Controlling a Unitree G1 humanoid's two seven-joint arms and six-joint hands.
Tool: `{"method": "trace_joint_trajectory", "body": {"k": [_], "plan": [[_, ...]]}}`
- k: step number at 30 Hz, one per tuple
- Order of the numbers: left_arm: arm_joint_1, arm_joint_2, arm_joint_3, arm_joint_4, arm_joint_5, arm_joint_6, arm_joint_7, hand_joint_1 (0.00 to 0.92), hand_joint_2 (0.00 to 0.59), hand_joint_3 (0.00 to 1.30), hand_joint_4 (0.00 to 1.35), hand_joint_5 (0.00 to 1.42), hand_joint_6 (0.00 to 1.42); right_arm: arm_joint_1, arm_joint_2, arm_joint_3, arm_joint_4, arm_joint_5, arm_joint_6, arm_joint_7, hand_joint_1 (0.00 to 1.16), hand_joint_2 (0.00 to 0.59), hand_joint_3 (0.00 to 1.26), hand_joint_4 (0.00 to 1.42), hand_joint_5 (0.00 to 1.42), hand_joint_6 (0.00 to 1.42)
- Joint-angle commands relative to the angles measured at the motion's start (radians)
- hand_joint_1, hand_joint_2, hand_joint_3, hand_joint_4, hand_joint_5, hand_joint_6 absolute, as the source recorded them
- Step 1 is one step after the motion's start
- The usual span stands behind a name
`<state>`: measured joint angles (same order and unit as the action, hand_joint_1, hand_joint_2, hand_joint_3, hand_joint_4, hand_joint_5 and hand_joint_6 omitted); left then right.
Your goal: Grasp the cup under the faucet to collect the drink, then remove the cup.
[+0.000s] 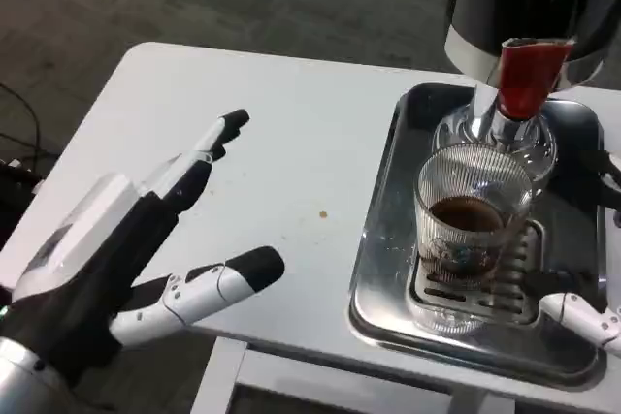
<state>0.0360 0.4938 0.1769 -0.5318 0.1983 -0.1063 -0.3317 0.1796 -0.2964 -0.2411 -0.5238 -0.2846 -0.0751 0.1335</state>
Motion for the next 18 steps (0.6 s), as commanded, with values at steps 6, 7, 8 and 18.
{"method": "trace_joint_trajectory", "body": {"k": [6,7,8,18], "plan": [[0.026,0.005,0.011,-0.018,-0.004,0.005,-0.002,0.0,0.055,0.03,0.0,0.05,0.03,-0.045,0.018,0.039,0.116,0.021,-0.062,-0.045,0.64,0.182,0.09,0.18,0.15,0.15],[0.029,0.004,0.013,-0.017,-0.006,0.003,-0.001,0.0,0.055,0.03,0.0,0.05,0.03,-0.05,0.02,0.044,0.123,0.02,-0.063,-0.047,0.64,0.182,0.09,0.18,0.15,0.15],[0.031,0.004,0.014,-0.016,-0.007,0.001,-0.001,0.0,0.055,0.03,0.0,0.05,0.03,-0.054,0.02,0.049,0.129,0.02,-0.065,-0.048,0.64,0.182,0.09,0.18,0.15,0.15],[0.054,0.006,0.03,-0.017,-0.013,-0.008,0.0,0.0,0.055,0.04,0.01,0.06,0.03,-0.09,0.035,0.104,0.157,0.016,-0.057,-0.064,0.66,0.176,0.07,0.21,0.17,0.15]]}}
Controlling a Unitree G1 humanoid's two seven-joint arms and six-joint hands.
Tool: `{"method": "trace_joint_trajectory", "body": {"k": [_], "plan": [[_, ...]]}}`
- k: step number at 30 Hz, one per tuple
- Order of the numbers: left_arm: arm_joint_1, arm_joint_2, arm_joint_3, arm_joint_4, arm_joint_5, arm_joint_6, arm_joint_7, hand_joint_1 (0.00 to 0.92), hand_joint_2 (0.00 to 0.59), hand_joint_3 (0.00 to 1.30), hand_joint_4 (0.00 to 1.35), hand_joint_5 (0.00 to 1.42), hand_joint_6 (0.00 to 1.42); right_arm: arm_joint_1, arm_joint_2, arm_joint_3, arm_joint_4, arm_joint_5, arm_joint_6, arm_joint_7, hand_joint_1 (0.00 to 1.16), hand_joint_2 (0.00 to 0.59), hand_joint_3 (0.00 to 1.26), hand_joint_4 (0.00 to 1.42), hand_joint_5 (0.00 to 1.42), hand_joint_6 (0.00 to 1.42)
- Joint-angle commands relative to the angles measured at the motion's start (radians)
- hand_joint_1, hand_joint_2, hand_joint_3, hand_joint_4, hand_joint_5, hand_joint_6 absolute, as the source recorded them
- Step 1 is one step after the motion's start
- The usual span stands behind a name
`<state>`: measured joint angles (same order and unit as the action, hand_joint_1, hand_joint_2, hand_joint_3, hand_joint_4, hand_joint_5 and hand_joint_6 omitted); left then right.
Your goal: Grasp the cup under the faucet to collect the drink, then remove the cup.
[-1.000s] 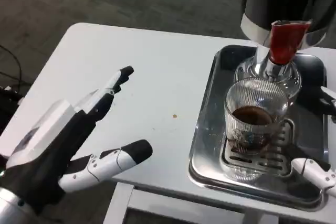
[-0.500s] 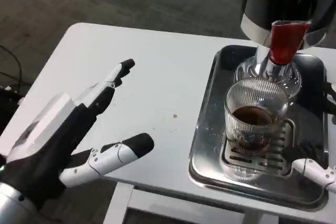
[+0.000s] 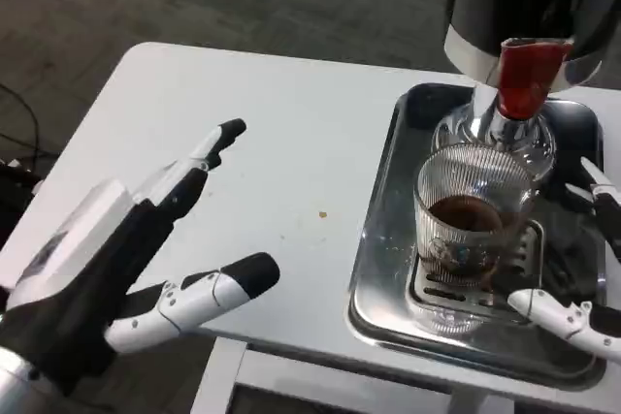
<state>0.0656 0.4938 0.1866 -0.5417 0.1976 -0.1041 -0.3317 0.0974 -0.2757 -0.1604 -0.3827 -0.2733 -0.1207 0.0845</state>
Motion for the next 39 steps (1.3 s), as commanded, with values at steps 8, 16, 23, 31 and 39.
{"method": "trace_joint_trajectory", "body": {"k": [8,16,23,31,39], "plan": [[0.033,0.005,0.029,-0.009,-0.016,-0.014,-0.002,0.0,0.055,0.04,0.01,0.07,0.03,-0.043,0.027,0.059,0.042,-0.003,-0.009,-0.029,0.66,0.174,0.05,0.21,0.17,0.14],[0.045,0.008,0.043,-0.013,-0.021,-0.015,-0.003,0.0,0.054,0.04,0.02,0.07,0.03,-0.083,0.038,0.086,0.101,0.0,-0.017,-0.037,0.65,0.173,0.01,0.16,0.15,0.12],[0.049,0.011,0.052,-0.009,-0.025,-0.017,-0.003,0.0,0.054,0.04,0.02,0.07,0.03,-0.128,0.045,0.116,0.153,0.002,-0.025,-0.043,0.65,0.173,0.0,0.14,0.13,0.12],[0.052,0.016,0.057,-0.004,-0.03,-0.02,-0.004,0.0,0.055,0.05,0.02,0.07,0.03,-0.175,0.054,0.133,0.225,0.015,-0.041,-0.059,0.65,0.173,0.0,0.1,0.07,0.09],[0.042,0.02,0.056,0.01,-0.029,-0.02,-0.005,0.0,0.055,0.05,0.03,0.08,0.02,-0.216,0.065,0.149,0.277,0.014,-0.055,-0.08,0.65,0.173,0.0,0.14,0.1,0.09]]}}
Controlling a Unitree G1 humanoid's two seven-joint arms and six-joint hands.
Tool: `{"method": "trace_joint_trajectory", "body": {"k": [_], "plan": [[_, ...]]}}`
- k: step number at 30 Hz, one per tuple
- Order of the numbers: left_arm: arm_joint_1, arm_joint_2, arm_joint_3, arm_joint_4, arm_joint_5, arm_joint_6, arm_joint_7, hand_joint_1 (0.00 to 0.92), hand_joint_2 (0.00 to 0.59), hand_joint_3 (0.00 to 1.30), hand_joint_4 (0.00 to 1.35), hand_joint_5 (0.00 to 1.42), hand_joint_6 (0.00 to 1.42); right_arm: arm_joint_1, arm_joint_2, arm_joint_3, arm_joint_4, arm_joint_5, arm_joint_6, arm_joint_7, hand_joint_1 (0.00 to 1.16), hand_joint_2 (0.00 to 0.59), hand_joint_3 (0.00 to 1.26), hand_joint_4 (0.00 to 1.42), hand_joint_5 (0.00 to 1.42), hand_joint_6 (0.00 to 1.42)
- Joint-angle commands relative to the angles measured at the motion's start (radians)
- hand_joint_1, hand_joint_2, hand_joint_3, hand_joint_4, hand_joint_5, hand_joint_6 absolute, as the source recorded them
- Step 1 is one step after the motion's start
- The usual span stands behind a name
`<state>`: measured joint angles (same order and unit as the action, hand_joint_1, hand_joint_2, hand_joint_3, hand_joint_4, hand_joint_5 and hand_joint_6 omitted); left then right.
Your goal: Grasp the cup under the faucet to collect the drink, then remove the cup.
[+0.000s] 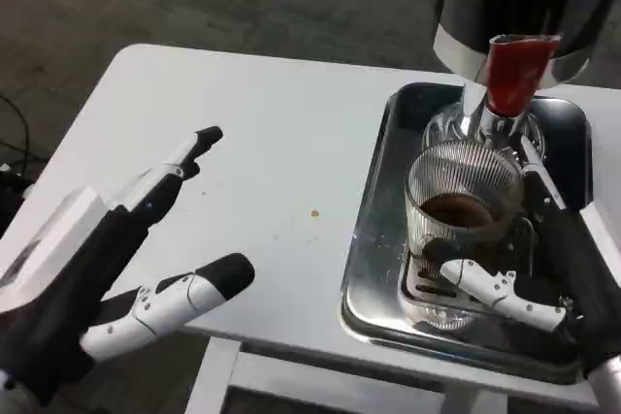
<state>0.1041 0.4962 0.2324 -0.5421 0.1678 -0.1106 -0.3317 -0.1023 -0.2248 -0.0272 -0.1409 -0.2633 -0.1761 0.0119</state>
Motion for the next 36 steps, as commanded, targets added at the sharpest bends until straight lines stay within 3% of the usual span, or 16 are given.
{"method": "trace_joint_trajectory", "body": {"k": [1,8,24,36], "plan": [[0.002,0.017,0.01,0.012,0.0,-0.013,-0.005,0.0,0.056,0.05,0.03,0.08,0.02,-0.02,0.016,0.017,0.039,0.001,-0.001,-0.012,0.65,0.173,0.0,0.16,0.12,0.1],[-0.007,0.02,0.005,0.022,0.001,-0.014,-0.004,0.0,0.06,0.05,0.03,0.08,0.02,-0.028,0.03,0.027,0.051,-0.009,0.001,-0.043,0.67,0.169,0.06,0.27,0.3,0.18],[-0.006,0.022,0.012,0.04,-0.001,-0.025,-0.005,0.0,0.061,0.06,0.04,0.09,0.03,-0.023,0.05,0.053,0.06,-0.023,0.0,-0.081,0.69,0.162,0.26,0.4,0.46,0.26],[-0.004,0.024,0.018,0.047,-0.003,-0.031,-0.004,0.0,0.061,0.06,0.04,0.09,0.03,-0.047,0.059,0.057,0.092,-0.038,-0.012,-0.115,0.75,0.157,0.43,0.5,0.57,0.5]]}}
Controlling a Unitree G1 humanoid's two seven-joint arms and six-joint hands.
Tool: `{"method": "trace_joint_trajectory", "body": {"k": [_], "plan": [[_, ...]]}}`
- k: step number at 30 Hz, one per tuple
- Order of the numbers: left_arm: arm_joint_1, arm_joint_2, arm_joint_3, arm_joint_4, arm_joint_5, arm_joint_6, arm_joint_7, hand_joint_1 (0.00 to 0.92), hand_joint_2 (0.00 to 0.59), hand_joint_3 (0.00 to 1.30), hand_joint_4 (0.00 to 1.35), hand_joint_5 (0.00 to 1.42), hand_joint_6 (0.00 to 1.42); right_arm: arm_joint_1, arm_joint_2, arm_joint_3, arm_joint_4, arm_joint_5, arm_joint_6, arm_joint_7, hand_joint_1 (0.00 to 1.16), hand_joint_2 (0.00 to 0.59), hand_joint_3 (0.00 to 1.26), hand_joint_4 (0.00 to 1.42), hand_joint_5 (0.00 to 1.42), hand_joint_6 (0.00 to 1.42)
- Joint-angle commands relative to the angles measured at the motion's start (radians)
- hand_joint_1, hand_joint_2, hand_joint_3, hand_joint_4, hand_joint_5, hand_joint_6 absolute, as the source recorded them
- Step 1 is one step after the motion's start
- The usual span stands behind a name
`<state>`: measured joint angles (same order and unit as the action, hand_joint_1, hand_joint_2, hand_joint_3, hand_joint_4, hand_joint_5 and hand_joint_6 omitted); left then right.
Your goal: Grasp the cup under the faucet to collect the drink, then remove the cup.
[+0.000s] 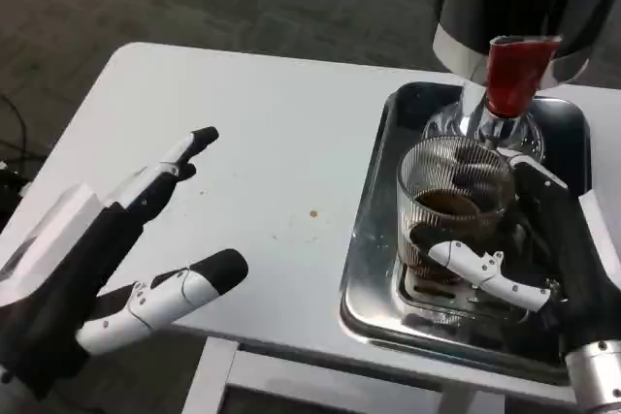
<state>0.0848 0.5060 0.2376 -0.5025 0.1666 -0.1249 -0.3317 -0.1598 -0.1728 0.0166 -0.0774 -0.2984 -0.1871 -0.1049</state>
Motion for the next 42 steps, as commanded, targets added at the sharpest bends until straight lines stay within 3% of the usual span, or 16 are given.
{"method": "trace_joint_trajectory", "body": {"k": [1,25,42], "plan": [[0.016,0.015,0.014,0.008,-0.002,-0.017,-0.004,0.0,0.061,0.06,0.04,0.09,0.03,0.009,0.007,0.014,0.031,-0.004,-0.002,0.0,0.75,0.157,0.44,0.51,0.58,0.51],[0.024,0.011,0.016,0.009,-0.004,-0.023,-0.007,0.0,0.061,0.06,0.04,0.09,0.03,0.03,0.027,0.016,0.015,-0.047,-0.045,-0.095,0.82,0.162,0.55,0.6,0.76,0.76],[0.029,0.01,0.016,-0.004,-0.005,-0.021,-0.007,0.0,0.062,0.06,0.04,0.1,0.03,0.059,0.036,0.019,-0.038,-0.089,-0.062,-0.125,0.82,0.163,0.57,0.63,0.79,0.79]]}}
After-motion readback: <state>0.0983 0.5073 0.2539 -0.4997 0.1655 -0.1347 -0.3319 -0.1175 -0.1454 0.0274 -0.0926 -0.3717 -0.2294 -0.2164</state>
